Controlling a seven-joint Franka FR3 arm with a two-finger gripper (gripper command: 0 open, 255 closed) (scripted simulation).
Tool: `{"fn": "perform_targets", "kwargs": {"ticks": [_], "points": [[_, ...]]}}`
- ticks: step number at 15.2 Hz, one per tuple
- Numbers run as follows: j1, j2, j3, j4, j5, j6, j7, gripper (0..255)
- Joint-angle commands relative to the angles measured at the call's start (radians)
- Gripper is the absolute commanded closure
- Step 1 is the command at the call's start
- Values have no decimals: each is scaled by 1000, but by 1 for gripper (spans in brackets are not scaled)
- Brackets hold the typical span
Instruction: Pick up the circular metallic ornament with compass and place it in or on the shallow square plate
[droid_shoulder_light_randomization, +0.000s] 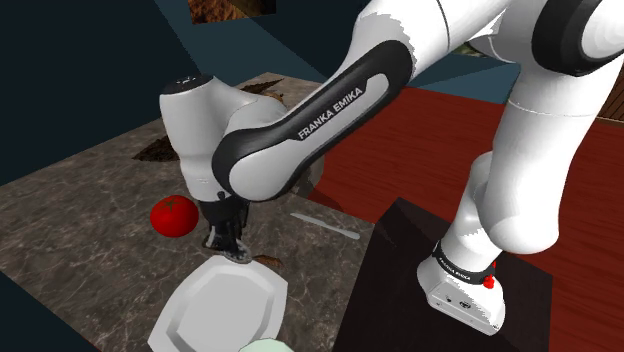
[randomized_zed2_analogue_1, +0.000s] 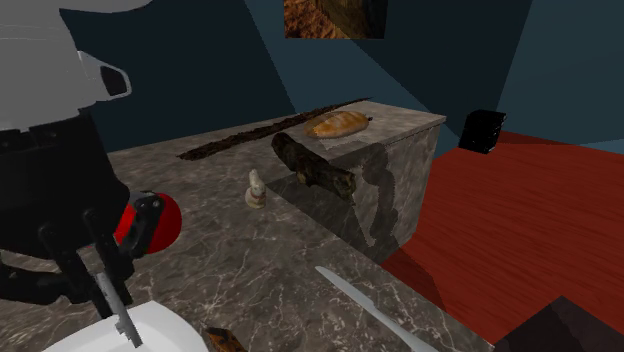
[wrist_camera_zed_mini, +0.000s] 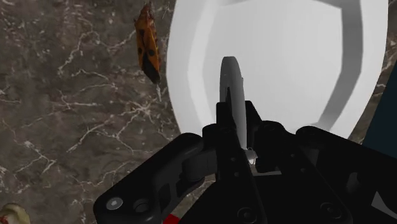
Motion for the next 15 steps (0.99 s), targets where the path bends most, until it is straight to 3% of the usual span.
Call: {"fn": "perform_targets", "kwargs": {"ticks": [1,5,15], "points": [[27,22,16,33,-11,-13,50,255],[84,84,39,115,-42,-39,142,255],[98,161,23,69,-86,76,168,255]]}}
